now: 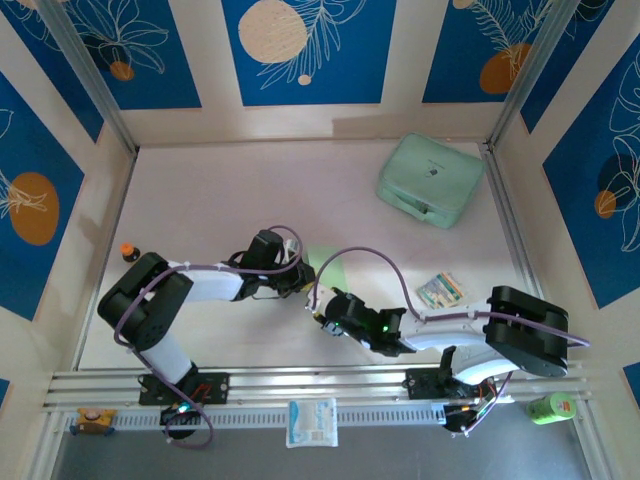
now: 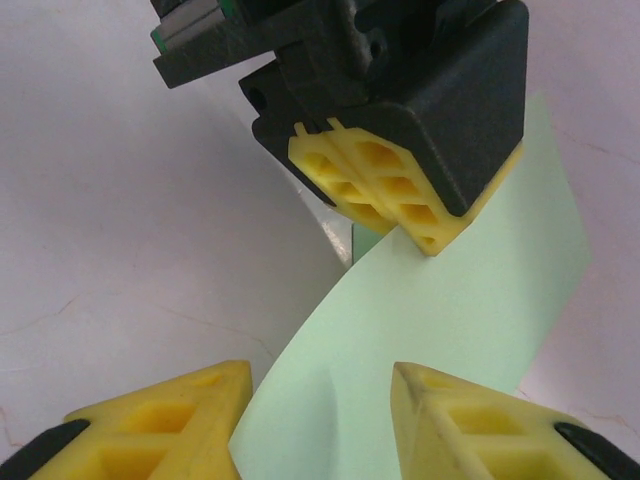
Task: Fold a paper plane with a square sheet of paper (pick it up from the middle)
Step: Third fold the triangle at the center of the table.
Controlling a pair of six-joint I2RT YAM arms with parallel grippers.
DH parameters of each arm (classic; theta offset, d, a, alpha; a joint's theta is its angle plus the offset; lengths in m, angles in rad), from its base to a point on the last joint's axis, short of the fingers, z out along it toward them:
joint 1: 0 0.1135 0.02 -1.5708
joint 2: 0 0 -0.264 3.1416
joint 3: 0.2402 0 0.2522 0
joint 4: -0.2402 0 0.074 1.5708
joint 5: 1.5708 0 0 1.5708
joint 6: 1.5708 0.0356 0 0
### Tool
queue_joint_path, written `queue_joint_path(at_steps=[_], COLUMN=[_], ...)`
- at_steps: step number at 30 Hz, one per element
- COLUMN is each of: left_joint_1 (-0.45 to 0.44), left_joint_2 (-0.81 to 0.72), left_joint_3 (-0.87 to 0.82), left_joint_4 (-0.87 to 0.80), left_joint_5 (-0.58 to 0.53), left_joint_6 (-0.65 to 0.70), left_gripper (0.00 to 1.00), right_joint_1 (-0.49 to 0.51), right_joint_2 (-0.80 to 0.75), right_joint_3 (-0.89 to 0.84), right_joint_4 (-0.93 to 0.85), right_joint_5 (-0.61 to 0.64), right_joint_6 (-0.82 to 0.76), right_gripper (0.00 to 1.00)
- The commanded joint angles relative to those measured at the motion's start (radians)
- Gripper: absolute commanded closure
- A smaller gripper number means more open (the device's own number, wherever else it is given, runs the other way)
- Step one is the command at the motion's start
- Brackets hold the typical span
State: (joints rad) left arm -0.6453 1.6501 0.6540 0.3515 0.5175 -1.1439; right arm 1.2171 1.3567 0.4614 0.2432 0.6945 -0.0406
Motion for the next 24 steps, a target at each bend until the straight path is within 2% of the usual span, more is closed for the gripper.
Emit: queue_joint_path(at_steps=[1,6,17,24], left_joint_1=[0.011,0.011,0.011,0.011], left_joint_2=[-0.009,-0.006,-0.003,-0.008], left_joint_3=[0.011,0.010,0.010,0.009], left_joint_4=[-0.009,-0.008,-0.003,-0.006], left_joint_5=[0.023,0.023,0.026,0.026], left_joint_6=[0.011,0.011,0.011,0.011], left_gripper=[0.93,0.93,0.93,0.93], right_joint_1=[-0.001,-0.001,-0.005,-0.008], right_joint_2=[-0.016,-0.018,-0.023,-0.045], right_joint_3=[-0.014,-0.020,-0.026,-0.032], right_joint_4=[0.021,0.030,0.039,0.048], right_joint_5=[-0.019,-0.021,0.010,0.005], right_joint_6=[0.006,0.010,0.005,0.011], right_gripper=[0.62,0.67,0.67,0.76])
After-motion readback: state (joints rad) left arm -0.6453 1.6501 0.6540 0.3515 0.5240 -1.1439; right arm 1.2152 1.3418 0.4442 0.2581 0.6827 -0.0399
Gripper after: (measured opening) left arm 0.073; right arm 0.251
